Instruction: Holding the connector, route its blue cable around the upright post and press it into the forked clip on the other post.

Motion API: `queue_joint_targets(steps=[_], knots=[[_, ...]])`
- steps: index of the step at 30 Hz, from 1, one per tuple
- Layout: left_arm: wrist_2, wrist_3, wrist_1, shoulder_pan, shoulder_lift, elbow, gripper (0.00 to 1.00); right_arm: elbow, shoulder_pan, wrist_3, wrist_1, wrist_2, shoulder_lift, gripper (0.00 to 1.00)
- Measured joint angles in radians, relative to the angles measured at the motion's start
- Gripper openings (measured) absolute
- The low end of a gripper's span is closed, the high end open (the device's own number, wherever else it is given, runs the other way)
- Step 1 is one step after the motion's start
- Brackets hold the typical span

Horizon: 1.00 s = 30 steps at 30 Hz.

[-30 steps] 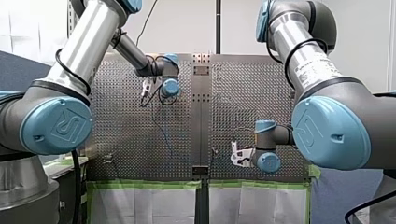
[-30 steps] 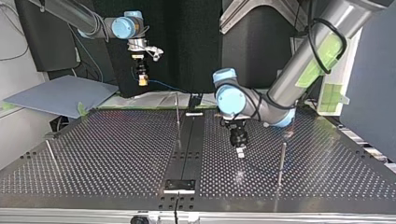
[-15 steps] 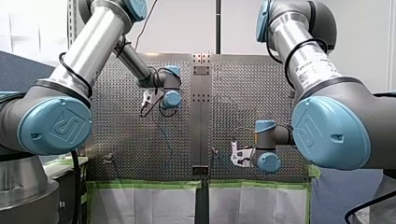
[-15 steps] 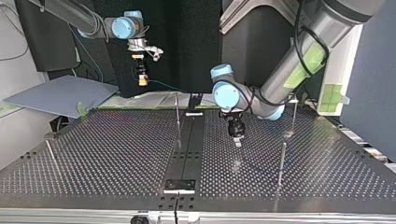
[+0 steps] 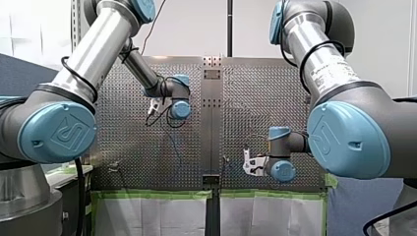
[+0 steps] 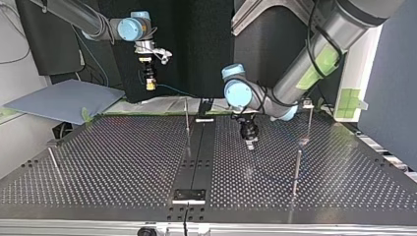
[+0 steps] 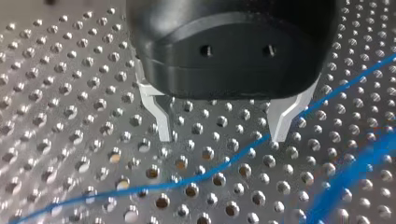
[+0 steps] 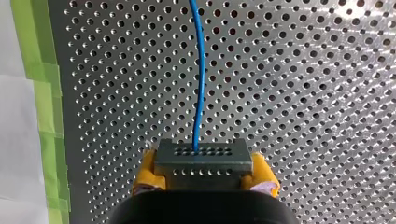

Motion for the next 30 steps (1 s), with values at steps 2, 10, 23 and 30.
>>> queue_joint_targets(steps=[2, 10, 23, 30], knots=[[0.011, 0.016, 0.002, -0.003, -0.009, 0.001, 1.0, 0.0, 0.0, 0.0, 0.0, 0.0, 0.0, 0.0], [-0.007, 0.084, 0.004, -0.023, -0.071, 0.0, 1.0, 0.0, 0.0, 0.001, -0.001, 0.0, 0.0, 0.0], [-0.032, 0.119, 0.005, -0.017, -0.104, 0.0, 1.0, 0.0, 0.0, 0.002, -0.003, 0.0, 0.0, 0.0], [-0.023, 0.122, 0.004, -0.024, -0.113, 0.001, 1.0, 0.0, 0.0, 0.0, 0.0, 0.001, 0.0, 0.0]])
